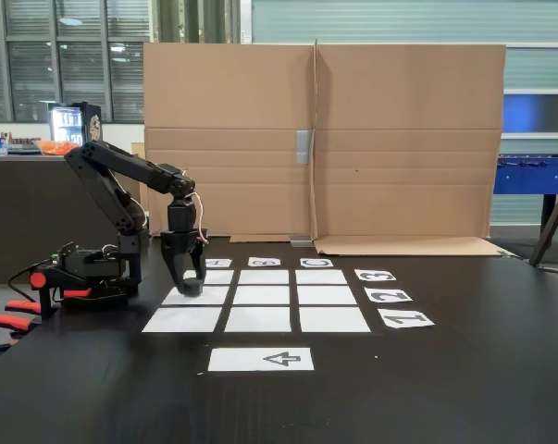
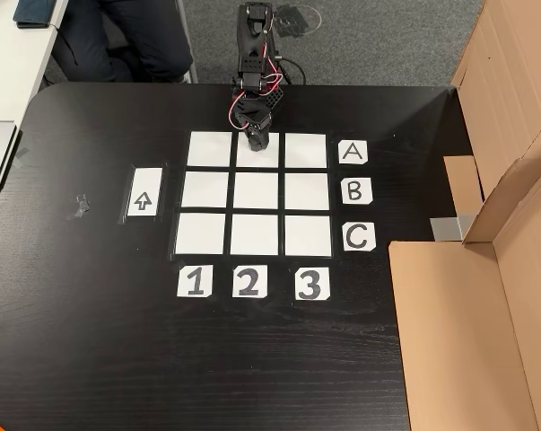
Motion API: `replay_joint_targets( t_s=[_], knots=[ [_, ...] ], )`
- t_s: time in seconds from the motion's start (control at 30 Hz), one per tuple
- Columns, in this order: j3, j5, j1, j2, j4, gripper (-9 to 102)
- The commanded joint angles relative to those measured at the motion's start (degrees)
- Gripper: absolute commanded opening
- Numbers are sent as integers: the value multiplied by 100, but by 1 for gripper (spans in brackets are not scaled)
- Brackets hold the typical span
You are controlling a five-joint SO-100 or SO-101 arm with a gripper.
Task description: Pick up a new token and place it in the grid on square A2.
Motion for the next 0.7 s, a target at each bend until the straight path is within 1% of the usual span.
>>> replay_joint_targets(
  t_s=[0.0, 0.37, 0.5, 0.67],
  knots=[
    [26, -44, 62, -9, -44, 11],
    [18, -149, 105, -308, -141, 12],
    [18, -193, 114, -316, -149, 20],
    [18, -220, 149, -325, -149, 25]
  ],
)
